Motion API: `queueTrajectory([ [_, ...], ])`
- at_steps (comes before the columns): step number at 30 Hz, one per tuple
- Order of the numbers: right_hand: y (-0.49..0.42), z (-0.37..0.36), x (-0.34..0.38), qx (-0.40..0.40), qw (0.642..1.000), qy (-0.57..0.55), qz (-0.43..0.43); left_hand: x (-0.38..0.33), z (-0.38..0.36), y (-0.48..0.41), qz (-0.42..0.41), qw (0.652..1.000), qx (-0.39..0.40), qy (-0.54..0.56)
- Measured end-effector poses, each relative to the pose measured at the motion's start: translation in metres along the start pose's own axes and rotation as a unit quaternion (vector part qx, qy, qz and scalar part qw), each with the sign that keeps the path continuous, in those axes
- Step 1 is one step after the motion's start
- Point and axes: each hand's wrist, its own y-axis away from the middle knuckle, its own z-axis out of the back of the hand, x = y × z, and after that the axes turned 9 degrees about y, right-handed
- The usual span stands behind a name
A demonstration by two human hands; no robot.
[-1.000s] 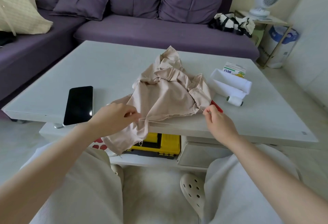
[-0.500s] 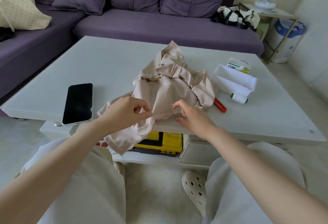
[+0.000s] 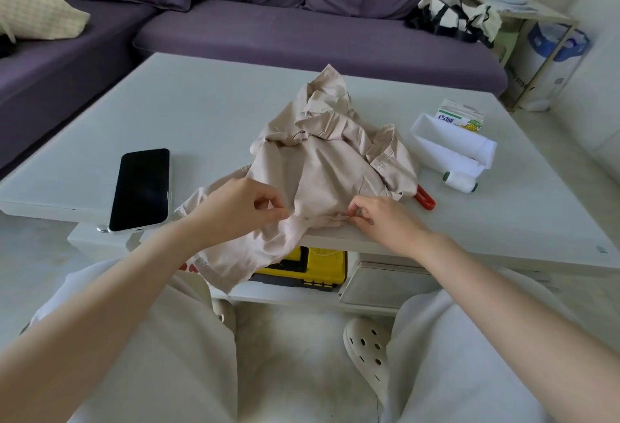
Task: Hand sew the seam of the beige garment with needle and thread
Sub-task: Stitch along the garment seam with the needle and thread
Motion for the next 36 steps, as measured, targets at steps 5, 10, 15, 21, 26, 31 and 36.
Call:
queueTrajectory([
  [5,-0.003,0.015,0.005,-0.037,0.997,-0.064,-0.008,-0.006,0.005,-0.027,-0.021,1.0,0.004,-0.009],
  [10,-0.016,0.047,0.02,-0.122,0.985,-0.119,0.0,-0.011,0.005,-0.057,-0.03,0.986,-0.144,0.078],
  [15,-0.03,0.045,0.019,-0.085,0.993,-0.085,0.012,0.003,0.002,-0.064,0.019,0.995,-0.087,-0.044],
  [21,-0.032,0.019,0.023,-0.072,0.988,-0.121,0.059,0.01,-0.009,-0.027,-0.084,0.975,-0.172,-0.117],
  [26,-0.028,0.011,0.031,-0.074,0.974,-0.188,0.099,0.014,-0.027,0.003,-0.12,0.971,-0.122,-0.169],
  [31,-0.032,0.001,0.037,-0.074,0.967,-0.215,0.115,0.022,-0.063,0.01,-0.103,0.955,-0.126,-0.249],
  [36,-0.033,-0.012,0.035,-0.076,0.967,-0.229,0.078,0.03,-0.082,0.011,-0.086,0.95,-0.176,-0.242],
])
